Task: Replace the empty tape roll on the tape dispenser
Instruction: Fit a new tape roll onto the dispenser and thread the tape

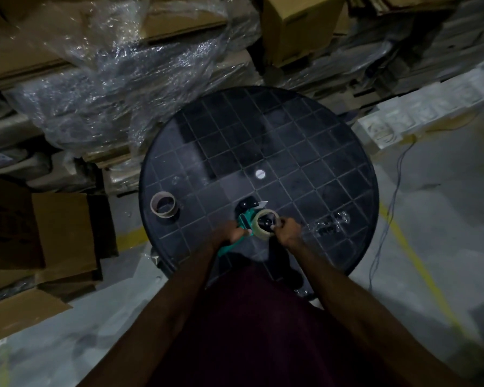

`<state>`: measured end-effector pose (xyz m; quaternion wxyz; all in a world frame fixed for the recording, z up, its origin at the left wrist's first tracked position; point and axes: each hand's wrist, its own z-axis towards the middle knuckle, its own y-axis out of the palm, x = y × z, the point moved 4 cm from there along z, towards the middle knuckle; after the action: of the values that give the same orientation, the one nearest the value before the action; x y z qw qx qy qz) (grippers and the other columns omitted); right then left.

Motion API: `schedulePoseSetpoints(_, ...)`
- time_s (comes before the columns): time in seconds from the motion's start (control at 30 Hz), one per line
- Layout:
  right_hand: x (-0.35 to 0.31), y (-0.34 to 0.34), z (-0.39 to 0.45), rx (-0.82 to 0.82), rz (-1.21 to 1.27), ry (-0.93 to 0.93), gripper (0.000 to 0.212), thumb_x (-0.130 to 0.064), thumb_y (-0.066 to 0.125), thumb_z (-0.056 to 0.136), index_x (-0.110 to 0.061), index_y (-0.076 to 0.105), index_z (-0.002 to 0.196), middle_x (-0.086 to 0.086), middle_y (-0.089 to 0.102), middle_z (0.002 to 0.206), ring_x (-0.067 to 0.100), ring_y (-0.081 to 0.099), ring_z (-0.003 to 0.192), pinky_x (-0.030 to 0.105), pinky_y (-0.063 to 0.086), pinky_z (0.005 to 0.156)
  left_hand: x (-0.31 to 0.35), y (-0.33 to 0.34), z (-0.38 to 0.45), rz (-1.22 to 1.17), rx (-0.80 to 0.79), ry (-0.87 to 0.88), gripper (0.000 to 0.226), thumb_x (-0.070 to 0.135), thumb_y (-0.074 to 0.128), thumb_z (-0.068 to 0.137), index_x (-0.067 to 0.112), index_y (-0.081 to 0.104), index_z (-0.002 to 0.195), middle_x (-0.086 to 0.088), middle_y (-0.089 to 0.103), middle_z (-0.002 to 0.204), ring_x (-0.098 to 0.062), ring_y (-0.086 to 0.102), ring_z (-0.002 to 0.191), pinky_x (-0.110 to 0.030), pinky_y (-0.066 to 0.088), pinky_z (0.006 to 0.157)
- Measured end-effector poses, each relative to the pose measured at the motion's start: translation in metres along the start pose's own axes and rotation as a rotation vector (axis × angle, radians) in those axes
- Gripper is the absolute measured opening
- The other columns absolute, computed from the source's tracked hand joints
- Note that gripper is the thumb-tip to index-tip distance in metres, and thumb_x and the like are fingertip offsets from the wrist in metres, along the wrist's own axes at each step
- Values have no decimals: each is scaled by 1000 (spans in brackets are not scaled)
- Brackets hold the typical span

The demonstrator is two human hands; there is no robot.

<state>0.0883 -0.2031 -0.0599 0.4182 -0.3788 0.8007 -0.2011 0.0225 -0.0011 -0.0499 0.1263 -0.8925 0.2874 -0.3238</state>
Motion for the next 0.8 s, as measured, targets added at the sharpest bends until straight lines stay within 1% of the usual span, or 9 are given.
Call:
schedulePoseSetpoints(0.07, 1, 0, -1, -6, -12, -2, 35, -28, 76, 82, -7, 71, 109, 19, 72, 110, 36, 66, 105, 36, 52, 86, 2, 3, 6, -31, -7, -4, 63, 60, 62, 66, 19, 69, 114, -7, 70, 118, -25, 66, 102, -43, 51, 96)
schedulePoseSetpoints(0.2, -13, -13, -14, 16, -5, -87, 34, -15, 74, 82, -5, 70, 115, 18, 71, 113, 33, 66, 107, 34, 50, 90, 23, -4, -16, -111, 77, 2, 37, 45, 65, 76, 17, 72, 99, -5, 73, 101, -22, 67, 89, -37, 53, 84)
schedulePoseSetpoints(0.33, -29, -18, -21, 52, -17, -180, 31, -6, 66, 84, -4, 71, 114, 20, 71, 112, 31, 66, 107, 30, 49, 91, 16, -4, -1, -221, 142, 28, 42, 48, 65, 72, 22, 71, 104, -2, 73, 107, -22, 66, 97, -43, 51, 95)
schedulePoseSetpoints(0.43, -45, -18, -25, 71, -18, -240, 43, -2, 58, 88, -8, 61, 130, 21, 56, 127, 33, 59, 114, 29, 42, 102, 4, -7, 17, -347, 222, 47, 43, 52, 67, 70, 23, 71, 101, -1, 75, 100, -21, 69, 92, -46, 54, 92)
schedulePoseSetpoints(0.53, -65, -14, -34, 44, -39, -304, 53, -20, 59, 93, -17, 46, 144, 17, 50, 133, 32, 54, 116, 33, 41, 102, 31, -17, -19, -377, 297, 82, 37, 44, 59, 90, 9, 70, 93, -14, 74, 98, -30, 69, 90, -37, 52, 77)
schedulePoseSetpoints(0.6, -76, -5, -36, -22, -26, -357, 58, -42, 55, 95, -26, 40, 148, 12, 49, 136, 27, 49, 121, 40, 39, 105, 48, -19, -31, -348, 326, 119, 45, 36, 42, 98, -2, 65, 90, -26, 69, 94, -36, 66, 87, -30, 38, 66)
schedulePoseSetpoints(0.67, -92, -1, -45, -81, 21, -399, 56, -43, 51, 97, -29, 37, 150, 11, 48, 138, 25, 47, 126, 42, 39, 109, 59, -18, -31, -359, 338, 139, 47, 28, 34, 94, -8, 64, 95, -28, 67, 94, -36, 65, 87, -28, 35, 66)
schedulePoseSetpoints(0.73, -104, 0, -48, -104, 80, -395, 50, -36, 47, 101, -28, 38, 150, 11, 51, 142, 28, 49, 131, 39, 40, 110, 62, -17, -22, -422, 348, 155, 50, 29, 33, 88, -10, 63, 101, -28, 68, 102, -39, 65, 94, -32, 43, 72)
schedulePoseSetpoints(0.8, -109, -3, -43, -106, 147, -341, 48, -38, 46, 101, -29, 41, 148, 10, 54, 141, 28, 52, 130, 39, 41, 110, 64, -17, -14, -471, 339, 159, 59, 33, 32, 83, -12, 63, 105, -32, 67, 107, -44, 65, 99, -41, 53, 80)
